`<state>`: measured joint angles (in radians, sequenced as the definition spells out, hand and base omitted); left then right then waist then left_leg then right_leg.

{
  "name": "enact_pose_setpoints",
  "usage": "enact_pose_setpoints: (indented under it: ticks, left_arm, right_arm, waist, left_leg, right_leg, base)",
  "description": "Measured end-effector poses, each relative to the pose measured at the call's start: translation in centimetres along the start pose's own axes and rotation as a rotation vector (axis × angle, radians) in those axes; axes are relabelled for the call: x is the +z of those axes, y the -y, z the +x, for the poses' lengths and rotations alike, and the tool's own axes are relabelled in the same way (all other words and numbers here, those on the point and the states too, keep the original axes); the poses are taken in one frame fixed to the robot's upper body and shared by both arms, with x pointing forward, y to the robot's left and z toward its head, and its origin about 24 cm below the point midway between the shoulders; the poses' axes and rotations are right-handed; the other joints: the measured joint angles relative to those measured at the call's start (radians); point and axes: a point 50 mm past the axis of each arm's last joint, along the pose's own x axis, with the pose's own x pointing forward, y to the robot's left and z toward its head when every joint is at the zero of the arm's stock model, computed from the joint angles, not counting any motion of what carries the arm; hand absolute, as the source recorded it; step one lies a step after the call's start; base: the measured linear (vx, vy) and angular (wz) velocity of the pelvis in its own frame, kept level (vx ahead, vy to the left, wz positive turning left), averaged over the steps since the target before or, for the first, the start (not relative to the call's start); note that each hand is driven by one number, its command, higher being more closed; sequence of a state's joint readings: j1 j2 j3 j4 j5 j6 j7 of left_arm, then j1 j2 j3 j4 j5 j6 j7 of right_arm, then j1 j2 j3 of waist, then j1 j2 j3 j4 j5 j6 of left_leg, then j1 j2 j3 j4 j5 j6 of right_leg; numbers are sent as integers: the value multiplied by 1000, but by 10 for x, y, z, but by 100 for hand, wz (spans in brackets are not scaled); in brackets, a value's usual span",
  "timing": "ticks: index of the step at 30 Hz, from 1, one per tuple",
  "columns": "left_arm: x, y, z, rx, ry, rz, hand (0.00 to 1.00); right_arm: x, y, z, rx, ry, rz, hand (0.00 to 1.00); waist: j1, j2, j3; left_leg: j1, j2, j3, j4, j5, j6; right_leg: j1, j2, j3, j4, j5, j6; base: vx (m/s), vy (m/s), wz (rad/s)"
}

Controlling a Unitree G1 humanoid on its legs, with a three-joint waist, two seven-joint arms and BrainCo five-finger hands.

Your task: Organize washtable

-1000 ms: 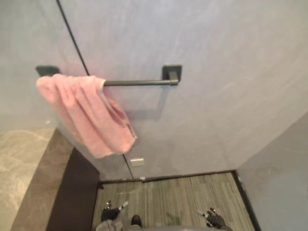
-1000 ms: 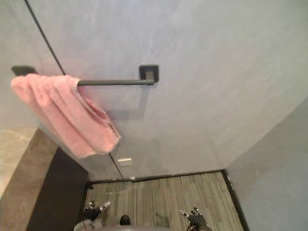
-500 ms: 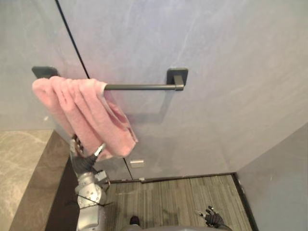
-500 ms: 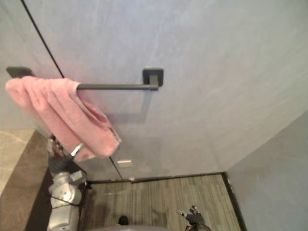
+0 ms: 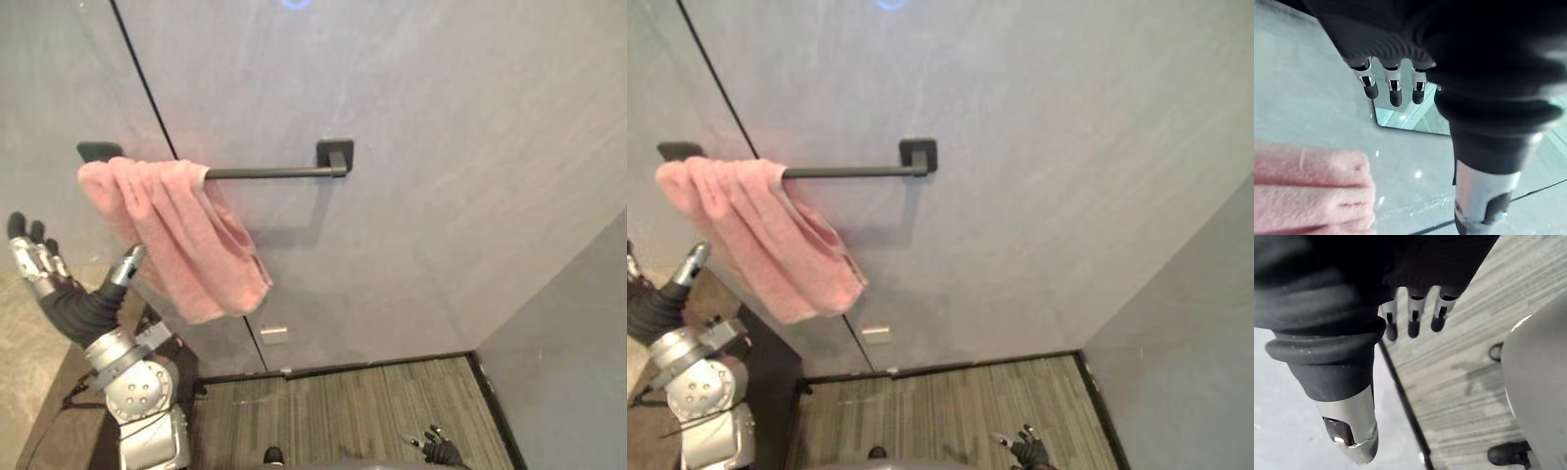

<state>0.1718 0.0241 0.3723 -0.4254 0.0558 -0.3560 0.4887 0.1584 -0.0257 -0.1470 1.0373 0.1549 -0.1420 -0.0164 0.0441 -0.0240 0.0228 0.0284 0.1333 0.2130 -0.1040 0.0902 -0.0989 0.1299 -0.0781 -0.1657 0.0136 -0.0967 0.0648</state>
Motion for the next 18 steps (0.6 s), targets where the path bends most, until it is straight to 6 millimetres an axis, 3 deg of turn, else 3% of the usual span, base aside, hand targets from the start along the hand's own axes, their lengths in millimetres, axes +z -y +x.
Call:
enact_pose_setpoints:
  ticks: [4, 5, 8, 11, 18]
  left_arm:
    - [3, -3, 7, 45, 23, -24, 0]
    - [3, -2, 8, 52, 27, -36, 0]
    - [3, -2, 9, 53, 17, -60, 0]
    - [1, -1, 10, 24, 1, -91, 0]
    - [-31, -9, 20, -56, -137, -165, 0]
  right_arm:
    - [-7, -4, -2, 8, -31, 8, 0]
    - [-9, -6, -2, 11, -38, 8, 0]
    - [-11, -9, -2, 16, -49, 13, 0]
    - [-12, -8, -2, 12, -51, 20, 0]
    - [-6, -1, -1, 14, -34, 14, 0]
  waist:
    - [1, -23, -17]
    - [1, -44, -29]
    - [-3, -47, -32]
    - [-1, -41, -30]
    - [-2, 0, -24]
  left_leg:
    - [-18, -4, 6, 0, 19, 1]
    - [-22, -6, 6, 0, 23, 3]
    - [-23, -14, 7, 1, 29, 5]
    - [-22, -13, 5, 0, 28, 5]
    - [-31, 0, -10, 0, 18, 3]
  right_leg:
    - [-10, -4, 0, -3, 3, 3]
    - [-9, -6, 1, -1, 3, 3]
    - [-11, -10, 1, 4, 4, 4]
    - [-13, -11, 2, 15, 4, 5]
    - [-31, -1, 5, 18, 0, -2]
  base:
    - [58, -3, 1]
    - [106, 2, 1]
    - [74, 1, 2]
    - [14, -1, 4]
    - [-77, -13, 0]
